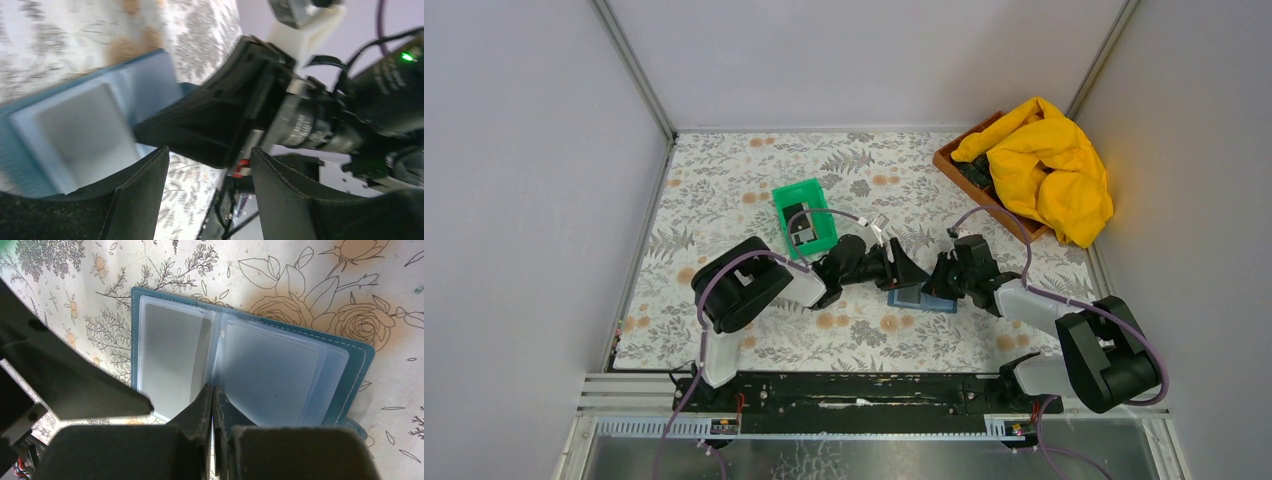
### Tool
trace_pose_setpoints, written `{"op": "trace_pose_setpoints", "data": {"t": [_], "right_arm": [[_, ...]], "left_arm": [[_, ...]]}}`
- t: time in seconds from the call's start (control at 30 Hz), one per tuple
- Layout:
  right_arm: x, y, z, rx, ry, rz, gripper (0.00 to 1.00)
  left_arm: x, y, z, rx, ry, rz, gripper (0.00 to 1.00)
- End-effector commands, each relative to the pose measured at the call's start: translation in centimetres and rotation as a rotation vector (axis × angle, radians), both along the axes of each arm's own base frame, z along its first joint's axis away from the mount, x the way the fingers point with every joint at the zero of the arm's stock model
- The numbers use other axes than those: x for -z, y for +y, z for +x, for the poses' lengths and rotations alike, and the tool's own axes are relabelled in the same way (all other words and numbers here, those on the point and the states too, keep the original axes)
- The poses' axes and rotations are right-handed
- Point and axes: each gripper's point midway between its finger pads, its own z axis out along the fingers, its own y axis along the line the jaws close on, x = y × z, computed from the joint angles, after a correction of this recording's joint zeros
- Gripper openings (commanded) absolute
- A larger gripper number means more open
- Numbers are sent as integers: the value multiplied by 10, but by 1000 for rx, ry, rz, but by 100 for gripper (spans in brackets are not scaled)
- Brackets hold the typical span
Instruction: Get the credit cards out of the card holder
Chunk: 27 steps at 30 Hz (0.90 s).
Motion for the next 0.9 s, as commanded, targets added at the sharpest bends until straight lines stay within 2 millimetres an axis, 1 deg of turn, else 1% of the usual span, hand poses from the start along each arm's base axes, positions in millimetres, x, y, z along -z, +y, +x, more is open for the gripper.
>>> {"op": "trace_pose_setpoints", "data": {"t": [0.0,0.13,0.2,0.27,0.4,0.43,0.57,0.87], "right_arm": [[9,1,-10,-18,35,0,4],[10,1,-11,-17,35,0,4],[10,1,-10,-18,34,1,4],[9,2,-10,-19,33,5,4],[9,3,-10,-20,34,8,4],[9,2,-10,-20,35,7,4],[10,2,-10,-19,36,7,4],[10,2,-10,-18,37,5,4]], "left_arm": [[-47,-17,-6,72,-74,-147,68],[-47,-16,-6,65,-70,-149,68],[-43,-11,-5,52,-79,-128,68],[-34,-6,-1,31,-88,-72,68],[-3,9,4,-11,-90,105,68],[2,12,4,-16,-90,137,68],[10,20,5,-31,-99,192,68],[25,28,6,-50,-92,274,68]]}}
